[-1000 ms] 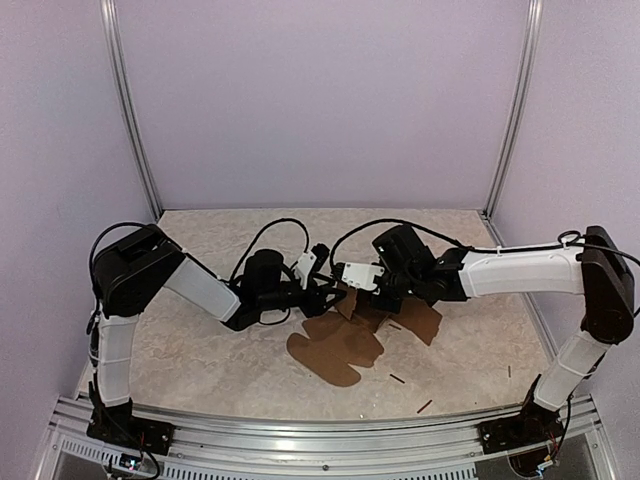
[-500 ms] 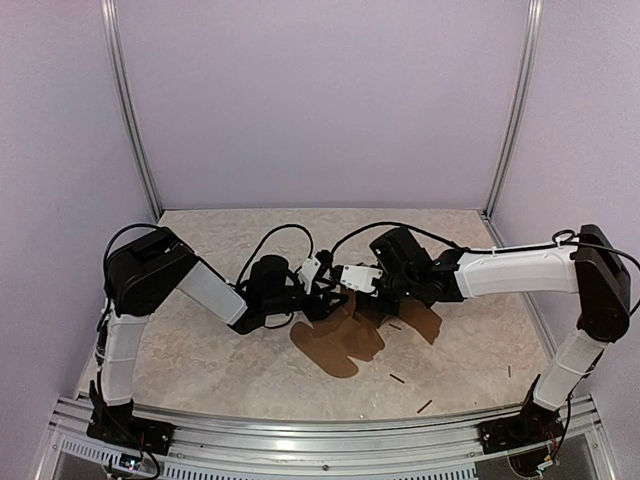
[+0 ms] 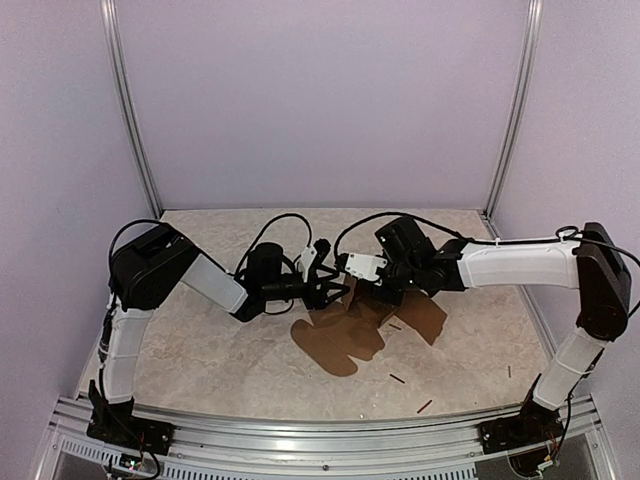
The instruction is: Fold the paper box
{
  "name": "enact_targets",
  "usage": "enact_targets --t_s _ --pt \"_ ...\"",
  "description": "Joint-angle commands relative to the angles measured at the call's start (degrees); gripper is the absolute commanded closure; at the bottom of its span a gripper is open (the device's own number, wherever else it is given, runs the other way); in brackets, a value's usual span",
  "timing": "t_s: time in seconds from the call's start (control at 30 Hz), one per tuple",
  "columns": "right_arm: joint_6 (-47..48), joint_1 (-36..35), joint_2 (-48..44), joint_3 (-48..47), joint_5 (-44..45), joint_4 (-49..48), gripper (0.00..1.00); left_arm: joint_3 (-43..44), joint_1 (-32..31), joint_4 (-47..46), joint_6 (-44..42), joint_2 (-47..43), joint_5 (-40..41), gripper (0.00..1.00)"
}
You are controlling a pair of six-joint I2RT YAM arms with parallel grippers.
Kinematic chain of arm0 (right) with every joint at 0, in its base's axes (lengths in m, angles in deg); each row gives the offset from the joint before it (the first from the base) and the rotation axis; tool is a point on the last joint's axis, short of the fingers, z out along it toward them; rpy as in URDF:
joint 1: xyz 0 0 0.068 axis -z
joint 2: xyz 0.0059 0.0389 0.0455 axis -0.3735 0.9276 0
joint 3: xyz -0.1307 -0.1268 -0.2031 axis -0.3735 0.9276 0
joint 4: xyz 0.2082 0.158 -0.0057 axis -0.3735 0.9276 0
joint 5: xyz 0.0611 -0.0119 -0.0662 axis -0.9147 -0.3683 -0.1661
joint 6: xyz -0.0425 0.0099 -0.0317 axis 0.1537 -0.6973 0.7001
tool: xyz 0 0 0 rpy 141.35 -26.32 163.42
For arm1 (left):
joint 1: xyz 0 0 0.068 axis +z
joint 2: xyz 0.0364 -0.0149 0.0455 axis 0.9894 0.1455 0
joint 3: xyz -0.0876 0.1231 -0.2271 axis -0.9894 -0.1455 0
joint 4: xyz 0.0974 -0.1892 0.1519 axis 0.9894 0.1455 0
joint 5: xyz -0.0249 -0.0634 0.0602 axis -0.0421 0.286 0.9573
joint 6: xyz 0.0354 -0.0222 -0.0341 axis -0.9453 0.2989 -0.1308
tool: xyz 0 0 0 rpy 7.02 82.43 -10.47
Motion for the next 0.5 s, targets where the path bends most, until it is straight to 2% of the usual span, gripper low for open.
enact_targets --t_s 0.0,0.13,0.47 --pt "-1.52 1.27 1.65 -1.49 -2.77 2.29 0.65 5.50 1.15 2.87 -2.12 2.91 -9.78 0.36" --pt "-1.70 1.95 1.90 -1.58 -4.07 2.35 0.65 10.14 1.36 7.56 -2.18 5.16 -13.79 0.36" --pt "-2.13 2.64 1.96 -1.13 -5.84 2.01 0.65 13.21 1.18 11.92 -2.21 7.18 -13.60 0.38"
